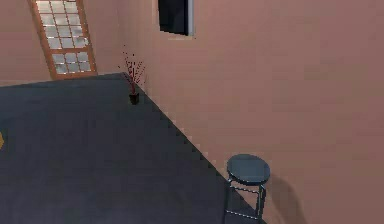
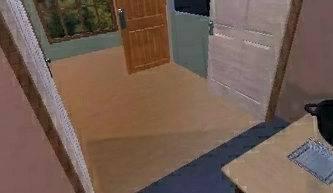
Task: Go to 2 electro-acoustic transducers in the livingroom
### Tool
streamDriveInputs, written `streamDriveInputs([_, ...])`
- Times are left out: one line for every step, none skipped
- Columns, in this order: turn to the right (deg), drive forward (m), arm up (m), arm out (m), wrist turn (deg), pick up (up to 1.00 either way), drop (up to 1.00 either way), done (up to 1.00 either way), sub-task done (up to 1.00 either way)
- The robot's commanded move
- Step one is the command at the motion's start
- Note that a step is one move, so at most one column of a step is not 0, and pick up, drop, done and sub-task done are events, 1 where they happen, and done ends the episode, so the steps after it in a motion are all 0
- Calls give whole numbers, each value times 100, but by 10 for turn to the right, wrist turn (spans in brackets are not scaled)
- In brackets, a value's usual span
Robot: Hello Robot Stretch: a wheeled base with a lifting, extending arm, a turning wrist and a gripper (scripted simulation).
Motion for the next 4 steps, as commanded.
streamDriveInputs([150, 0, 0, 0, 0, 0, 0, 0, 0])
streamDriveInputs([0, 25, 0, 0, 0, 0, 0, 0, 0])
streamDriveInputs([-450, 0, 0, 0, 0, 0, 0, 0, 0])
streamDriveInputs([-450, 0, 0, 0, 0, 0, 0, 0, 0])
